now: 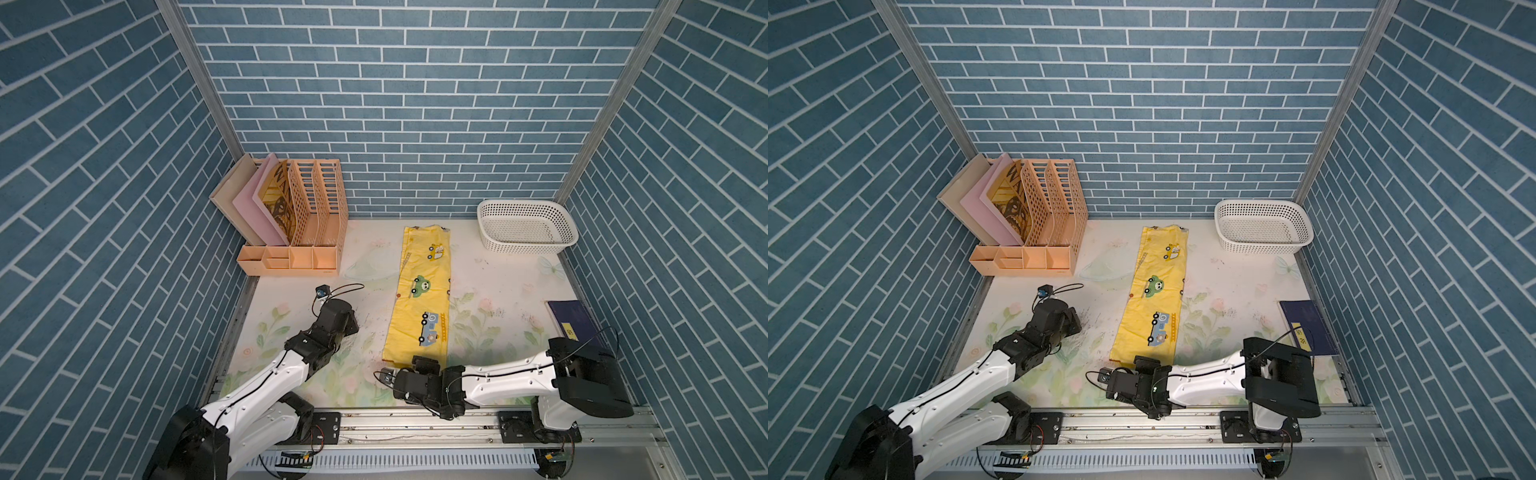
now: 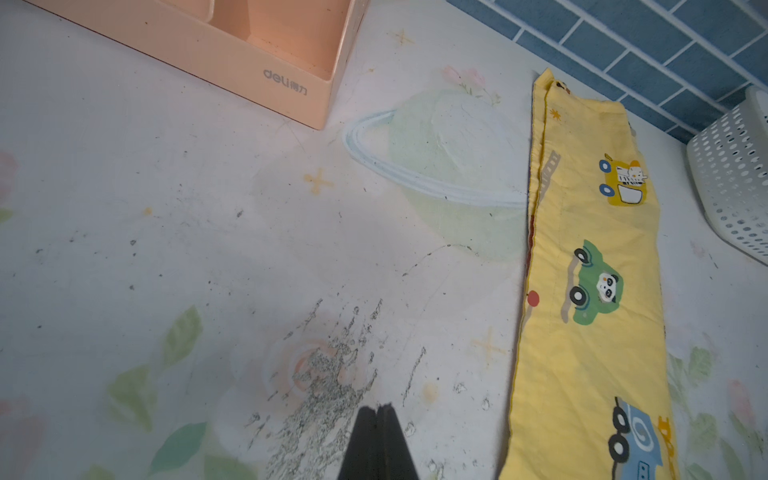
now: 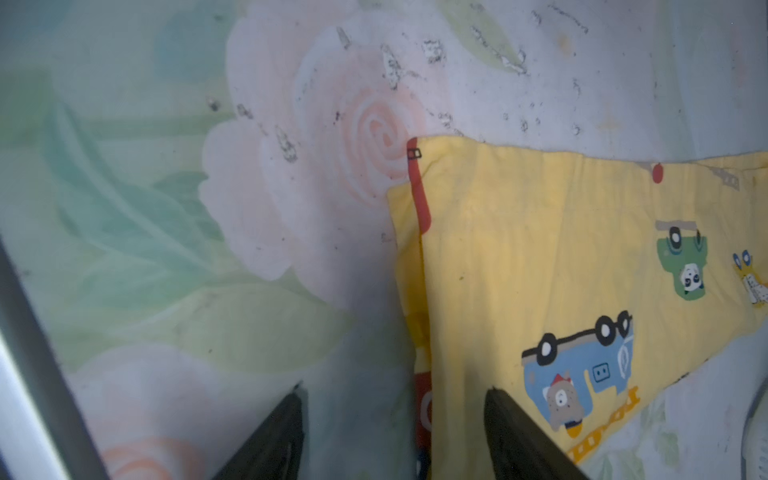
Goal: Roll up the pillowcase
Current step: Roll the pillowcase at the center of the board.
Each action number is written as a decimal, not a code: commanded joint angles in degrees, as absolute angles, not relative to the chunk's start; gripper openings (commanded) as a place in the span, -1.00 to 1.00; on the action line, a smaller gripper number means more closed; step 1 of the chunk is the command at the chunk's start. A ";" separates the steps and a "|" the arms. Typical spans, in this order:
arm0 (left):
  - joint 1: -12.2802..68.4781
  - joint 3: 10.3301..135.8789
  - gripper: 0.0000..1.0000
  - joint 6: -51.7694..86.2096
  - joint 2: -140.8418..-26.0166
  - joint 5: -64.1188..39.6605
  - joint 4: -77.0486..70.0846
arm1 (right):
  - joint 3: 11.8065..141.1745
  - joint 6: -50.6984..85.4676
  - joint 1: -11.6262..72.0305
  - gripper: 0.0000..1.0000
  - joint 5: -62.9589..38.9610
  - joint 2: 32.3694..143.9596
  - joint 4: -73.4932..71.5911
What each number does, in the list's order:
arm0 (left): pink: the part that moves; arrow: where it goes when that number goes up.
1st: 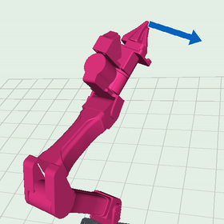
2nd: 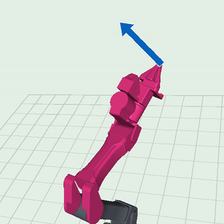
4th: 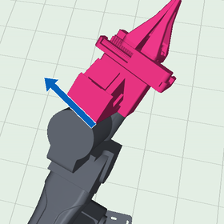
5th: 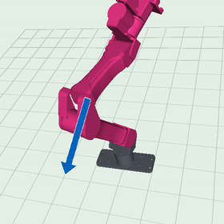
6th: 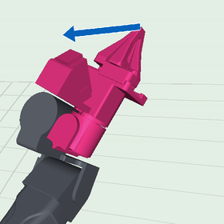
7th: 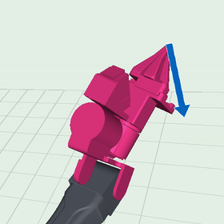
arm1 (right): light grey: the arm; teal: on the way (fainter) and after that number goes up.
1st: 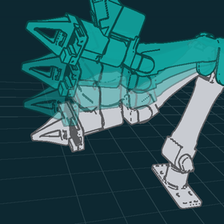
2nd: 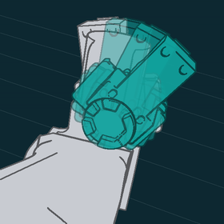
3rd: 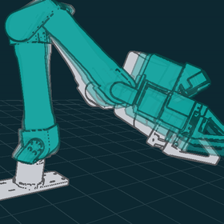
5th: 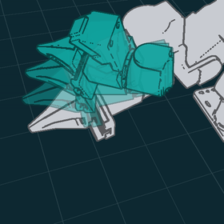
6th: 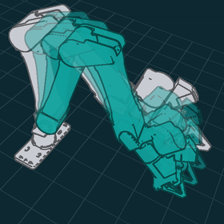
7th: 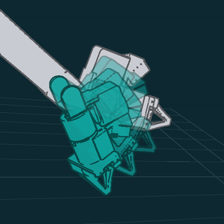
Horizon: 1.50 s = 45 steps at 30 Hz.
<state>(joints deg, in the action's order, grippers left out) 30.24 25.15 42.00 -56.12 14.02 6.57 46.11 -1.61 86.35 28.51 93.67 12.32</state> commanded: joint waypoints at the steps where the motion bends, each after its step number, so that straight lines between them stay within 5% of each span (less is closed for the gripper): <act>1: 29.94 24.71 -1.00 41.92 -55.83 13.37 6.69 | 44.52 -2.34 86.07 0.25 34.08 97.56 13.19; 4: 29.92 24.61 -1.00 41.95 -56.67 12.93 6.32 | 44.45 -2.10 86.13 -0.02 37.68 100.26 13.58; 9: 29.93 24.57 -1.00 41.92 -57.90 12.62 5.71 | 44.63 -3.29 85.14 -0.16 39.18 105.36 12.35; 11: 29.89 24.56 -1.00 41.95 -58.11 12.29 5.49 | 45.16 -3.30 85.12 -0.43 39.71 107.35 12.39; 13: 29.99 24.69 -1.00 41.86 -58.12 12.22 5.83 | 44.87 -3.27 85.03 -0.94 39.81 107.55 12.13; 14: 29.93 24.61 -1.00 41.81 -57.93 12.36 5.92 | 44.83 -3.10 84.99 -1.00 40.24 107.14 12.13; 17: 30.00 24.08 -1.00 40.96 -58.02 12.07 5.43 | 44.82 -3.65 84.01 -1.00 35.17 103.26 12.95; 22: 29.98 25.33 -1.00 38.55 -61.13 11.87 6.91 | 46.79 -6.82 77.64 -1.00 10.33 95.55 16.86; 30: 29.97 25.49 -1.00 36.83 -62.43 10.49 6.49 | 56.31 -11.56 68.31 -1.00 -14.91 95.99 27.78; 45: 30.05 22.49 -1.00 32.42 -55.89 4.57 5.05 | 68.39 -22.30 52.33 -1.00 -34.28 101.36 43.06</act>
<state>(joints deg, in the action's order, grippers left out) 30.24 23.55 34.63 -56.45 7.40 5.61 66.28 -17.34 55.18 -28.23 99.29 37.10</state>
